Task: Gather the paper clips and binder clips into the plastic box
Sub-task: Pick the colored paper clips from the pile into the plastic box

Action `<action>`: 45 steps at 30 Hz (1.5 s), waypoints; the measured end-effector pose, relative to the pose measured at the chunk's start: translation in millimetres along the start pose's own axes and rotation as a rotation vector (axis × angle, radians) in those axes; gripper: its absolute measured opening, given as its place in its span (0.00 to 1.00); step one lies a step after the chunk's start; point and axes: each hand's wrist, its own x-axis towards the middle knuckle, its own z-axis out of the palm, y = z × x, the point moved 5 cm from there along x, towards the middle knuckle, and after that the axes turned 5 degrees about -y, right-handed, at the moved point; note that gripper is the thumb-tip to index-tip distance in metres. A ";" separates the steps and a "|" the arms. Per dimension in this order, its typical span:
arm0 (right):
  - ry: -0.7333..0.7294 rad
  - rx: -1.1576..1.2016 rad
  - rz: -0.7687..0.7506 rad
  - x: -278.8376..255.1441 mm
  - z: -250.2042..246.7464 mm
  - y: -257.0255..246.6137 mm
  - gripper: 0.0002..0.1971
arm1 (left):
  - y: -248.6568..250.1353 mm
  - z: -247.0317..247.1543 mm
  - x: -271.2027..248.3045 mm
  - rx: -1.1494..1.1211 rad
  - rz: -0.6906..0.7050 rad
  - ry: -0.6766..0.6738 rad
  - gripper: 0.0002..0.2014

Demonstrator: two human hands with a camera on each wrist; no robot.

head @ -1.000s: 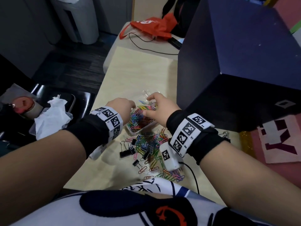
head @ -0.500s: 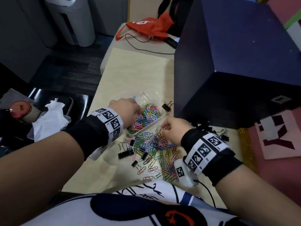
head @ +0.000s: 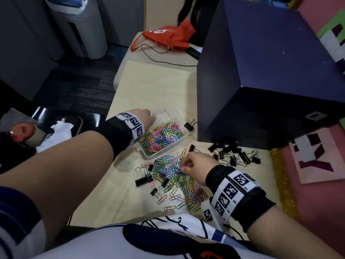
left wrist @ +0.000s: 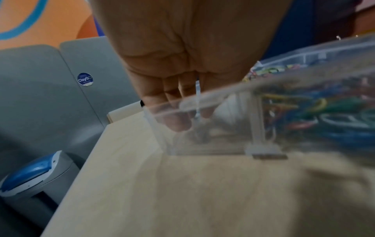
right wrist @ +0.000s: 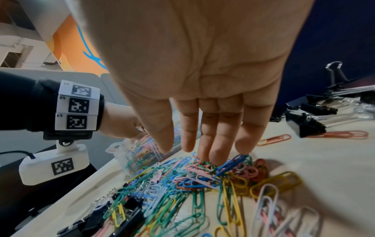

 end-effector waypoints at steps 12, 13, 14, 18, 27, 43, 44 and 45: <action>-0.005 -0.026 -0.008 6.1 5.6 0.9 0.14 | -10.2 8.4 -13.4 -0.191 -0.117 -0.024 0.07; -0.002 -0.024 -0.007 6.4 5.8 0.9 0.14 | -8.2 7.7 -15.1 -0.197 -0.105 -0.033 0.07; 0.002 -0.022 -0.006 6.6 5.6 0.8 0.14 | -6.6 7.8 -15.5 -0.202 -0.095 -0.042 0.07; 0.010 -0.024 -0.008 6.5 4.5 1.0 0.13 | -5.1 8.5 -16.4 -0.211 -0.088 -0.035 0.08; 0.014 -0.023 -0.011 6.3 4.8 2.9 0.13 | -23.0 -0.6 -32.8 -0.669 -0.200 0.236 0.11; 0.156 0.038 -0.120 11.6 -11.9 -18.7 0.19 | 18.4 -6.2 -56.5 -0.416 -0.003 0.125 0.22; 0.157 0.029 -0.147 12.7 -13.2 -24.1 0.23 | 22.4 -3.5 -58.0 -0.374 0.007 0.115 0.23; 0.144 0.006 -0.165 14.3 -13.7 -29.3 0.26 | 24.9 -2.6 -59.9 -0.355 0.019 0.115 0.24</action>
